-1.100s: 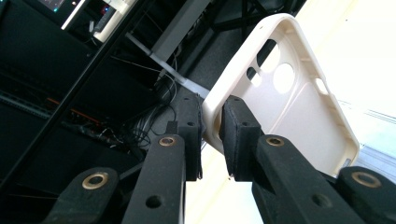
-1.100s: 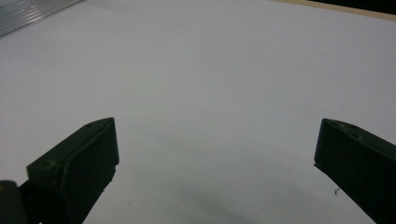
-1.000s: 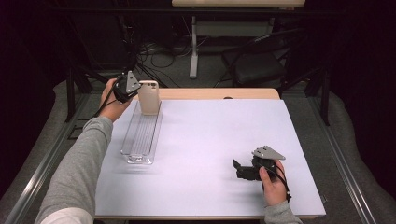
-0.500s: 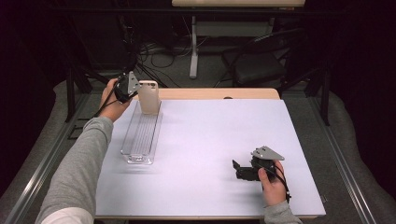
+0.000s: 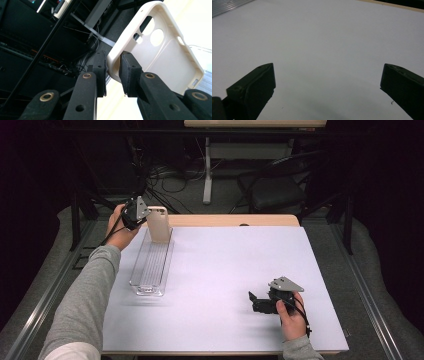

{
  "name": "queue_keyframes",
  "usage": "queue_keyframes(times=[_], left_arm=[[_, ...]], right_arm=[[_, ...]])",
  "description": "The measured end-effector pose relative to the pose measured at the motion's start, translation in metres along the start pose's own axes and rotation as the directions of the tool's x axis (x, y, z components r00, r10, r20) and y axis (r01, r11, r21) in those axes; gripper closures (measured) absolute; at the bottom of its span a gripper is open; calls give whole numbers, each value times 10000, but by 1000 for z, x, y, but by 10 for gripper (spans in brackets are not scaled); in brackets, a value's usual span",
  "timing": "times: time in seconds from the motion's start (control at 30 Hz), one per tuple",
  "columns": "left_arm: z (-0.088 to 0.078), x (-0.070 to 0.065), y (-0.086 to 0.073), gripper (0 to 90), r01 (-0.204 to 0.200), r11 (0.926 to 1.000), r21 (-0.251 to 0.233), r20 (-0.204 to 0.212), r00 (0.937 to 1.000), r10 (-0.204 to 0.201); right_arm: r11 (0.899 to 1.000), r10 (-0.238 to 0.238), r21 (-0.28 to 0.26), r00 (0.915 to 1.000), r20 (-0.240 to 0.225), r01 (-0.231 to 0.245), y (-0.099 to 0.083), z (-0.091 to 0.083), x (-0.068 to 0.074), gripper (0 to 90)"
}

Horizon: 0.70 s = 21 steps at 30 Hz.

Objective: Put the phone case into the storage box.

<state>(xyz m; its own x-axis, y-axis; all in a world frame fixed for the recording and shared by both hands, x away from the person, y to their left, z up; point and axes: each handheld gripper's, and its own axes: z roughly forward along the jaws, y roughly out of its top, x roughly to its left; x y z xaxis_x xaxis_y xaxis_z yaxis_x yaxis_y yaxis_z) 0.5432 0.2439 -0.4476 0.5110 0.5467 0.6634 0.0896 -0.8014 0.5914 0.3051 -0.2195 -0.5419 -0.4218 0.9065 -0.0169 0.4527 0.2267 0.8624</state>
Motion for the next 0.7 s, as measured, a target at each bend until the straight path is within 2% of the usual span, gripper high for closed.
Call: queue_keyframes(times=[0.17, 0.23, 0.5, 0.7], left_arm=[[1, 0, 0, 717, 103, 9999, 49, -21, 9999, -103], [1, 0, 0, 671, 287, 9996, -11, -72, 9996, -287], [1, 0, 1, 527, 446, 9990, -26, -174, 9989, -446], [-1, 2, 0, 486, 706, 9974, 108, -94, 9975, -705]], right_arm=[[10000, 18, 8, 10000, -10, -18, 0, 0, 0, 0], [10000, 5, -4, 10000, -9, -5, 0, 0, 0, 0], [10000, 9, -17, 10000, -14, -9, 0, 0, 0, 0], [10000, -5, -9, 10000, -15, 5, 0, 0, 1, 0]])
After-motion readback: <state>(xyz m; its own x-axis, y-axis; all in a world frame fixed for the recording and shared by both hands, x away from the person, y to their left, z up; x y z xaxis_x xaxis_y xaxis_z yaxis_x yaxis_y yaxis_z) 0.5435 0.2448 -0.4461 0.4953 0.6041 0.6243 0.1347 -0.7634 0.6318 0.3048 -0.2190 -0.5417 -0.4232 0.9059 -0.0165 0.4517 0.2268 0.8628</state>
